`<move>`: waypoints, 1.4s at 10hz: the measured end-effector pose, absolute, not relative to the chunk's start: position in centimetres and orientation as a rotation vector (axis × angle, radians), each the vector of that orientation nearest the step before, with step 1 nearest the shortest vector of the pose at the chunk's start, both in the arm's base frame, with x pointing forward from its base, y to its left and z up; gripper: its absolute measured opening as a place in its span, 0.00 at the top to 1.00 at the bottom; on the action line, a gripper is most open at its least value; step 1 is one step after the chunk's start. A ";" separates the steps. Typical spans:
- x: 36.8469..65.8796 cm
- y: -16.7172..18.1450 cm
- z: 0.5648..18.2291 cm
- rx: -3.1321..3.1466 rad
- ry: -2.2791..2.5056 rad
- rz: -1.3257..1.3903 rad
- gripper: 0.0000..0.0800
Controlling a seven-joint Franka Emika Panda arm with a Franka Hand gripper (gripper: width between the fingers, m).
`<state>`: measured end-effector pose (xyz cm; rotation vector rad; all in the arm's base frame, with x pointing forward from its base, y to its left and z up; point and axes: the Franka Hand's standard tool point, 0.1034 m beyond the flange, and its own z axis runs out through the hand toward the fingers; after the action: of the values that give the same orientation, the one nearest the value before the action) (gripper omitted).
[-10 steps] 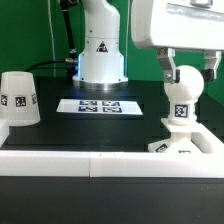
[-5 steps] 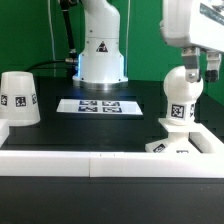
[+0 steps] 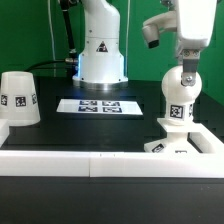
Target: Assemble lamp
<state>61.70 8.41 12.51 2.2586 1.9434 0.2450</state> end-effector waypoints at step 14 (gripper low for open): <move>61.3 7.6 11.8 2.219 1.973 0.214 0.28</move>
Offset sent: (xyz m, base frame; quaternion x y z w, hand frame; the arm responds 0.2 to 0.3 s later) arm -0.0014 -0.0004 -0.0025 -0.0005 0.0053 0.0038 1.0000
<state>61.33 7.65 11.82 2.2194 1.9734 0.2140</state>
